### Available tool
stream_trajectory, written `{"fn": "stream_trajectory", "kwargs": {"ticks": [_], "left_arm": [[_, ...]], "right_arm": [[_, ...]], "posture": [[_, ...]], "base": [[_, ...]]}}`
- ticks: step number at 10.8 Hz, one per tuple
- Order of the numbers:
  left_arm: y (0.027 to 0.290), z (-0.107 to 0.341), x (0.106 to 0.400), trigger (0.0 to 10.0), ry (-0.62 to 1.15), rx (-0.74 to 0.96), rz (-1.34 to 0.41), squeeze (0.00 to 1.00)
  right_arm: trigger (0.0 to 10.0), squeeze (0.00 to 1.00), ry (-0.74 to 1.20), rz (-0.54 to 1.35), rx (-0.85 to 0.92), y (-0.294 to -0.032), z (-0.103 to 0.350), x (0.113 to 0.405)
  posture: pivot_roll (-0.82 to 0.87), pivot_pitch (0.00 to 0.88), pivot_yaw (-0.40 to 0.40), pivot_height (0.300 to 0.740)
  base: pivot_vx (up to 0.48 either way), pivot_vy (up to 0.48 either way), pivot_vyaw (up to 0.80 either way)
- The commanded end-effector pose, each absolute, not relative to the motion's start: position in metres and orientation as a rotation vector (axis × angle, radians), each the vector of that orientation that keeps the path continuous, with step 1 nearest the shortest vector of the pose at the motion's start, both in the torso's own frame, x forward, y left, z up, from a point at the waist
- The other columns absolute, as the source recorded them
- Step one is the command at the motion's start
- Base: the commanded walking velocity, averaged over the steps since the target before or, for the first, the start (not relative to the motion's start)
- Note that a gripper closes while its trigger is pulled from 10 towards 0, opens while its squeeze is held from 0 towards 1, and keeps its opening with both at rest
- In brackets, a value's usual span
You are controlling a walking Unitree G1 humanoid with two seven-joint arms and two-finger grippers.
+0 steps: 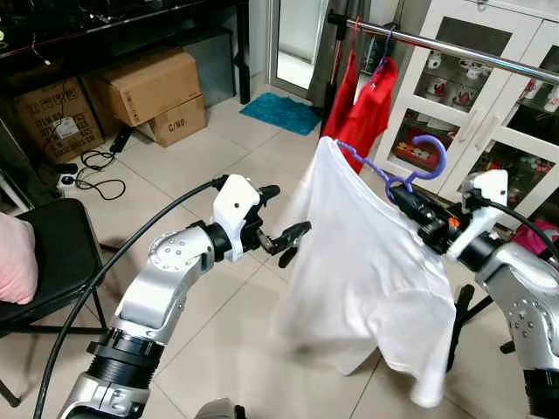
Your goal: Hang hanger
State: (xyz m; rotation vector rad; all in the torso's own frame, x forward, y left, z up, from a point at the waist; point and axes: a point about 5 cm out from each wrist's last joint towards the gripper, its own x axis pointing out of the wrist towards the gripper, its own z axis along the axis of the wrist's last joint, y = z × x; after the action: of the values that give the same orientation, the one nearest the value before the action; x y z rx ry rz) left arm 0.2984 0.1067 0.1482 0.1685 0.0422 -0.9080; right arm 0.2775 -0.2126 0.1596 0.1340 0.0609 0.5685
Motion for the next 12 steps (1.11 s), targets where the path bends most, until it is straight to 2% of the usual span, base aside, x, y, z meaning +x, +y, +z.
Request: {"fn": "stream_trajectory", "kwargs": {"ticks": [1, 3, 8, 11, 12], "left_arm": [[0.105, 0.15, 0.299, 10.0, 0.048, 0.183, -0.925, 1.0], [0.106, 0.152, 0.298, 10.0, 0.061, 0.197, -1.002, 1.0], [0.112, 0.169, 0.319, 10.0, 0.01, 0.215, -1.017, 1.0], [0.104, 0.185, 0.331, 10.0, -0.013, 0.219, -1.072, 1.0], [0.106, 0.186, 0.337, 10.0, -0.002, 0.252, -1.058, 0.86]], "right_arm": [[0.0, 0.0, -0.005, 0.593, 0.117, -0.213, 0.173, 0.274], [0.0, 0.0, -0.014, 0.669, 0.119, -0.207, 0.175, 0.267], [0.0, 0.0, -0.041, 0.741, 0.08, -0.191, 0.188, 0.265], [0.0, 0.0, -0.035, 0.809, 0.033, -0.183, 0.19, 0.262], [0.0, 0.0, -0.038, 0.804, 0.005, -0.184, 0.19, 0.264]], "posture": [[-0.05, 0.0, -0.001, 0.74], [-0.05, 0.0, 0.014, 0.74], [-0.05, 0.0, 0.022, 0.74], [-0.05, 0.0, 0.033, 0.74], [-0.06, 0.0, 0.041, 0.74]], "base": [[0.0, 0.0, 0.0], [0.0, 0.0, 0.0], [0.0, 0.0, 0.0], [0.0, 0.0, 0.0], [0.0, 0.0, 0.0]]}}
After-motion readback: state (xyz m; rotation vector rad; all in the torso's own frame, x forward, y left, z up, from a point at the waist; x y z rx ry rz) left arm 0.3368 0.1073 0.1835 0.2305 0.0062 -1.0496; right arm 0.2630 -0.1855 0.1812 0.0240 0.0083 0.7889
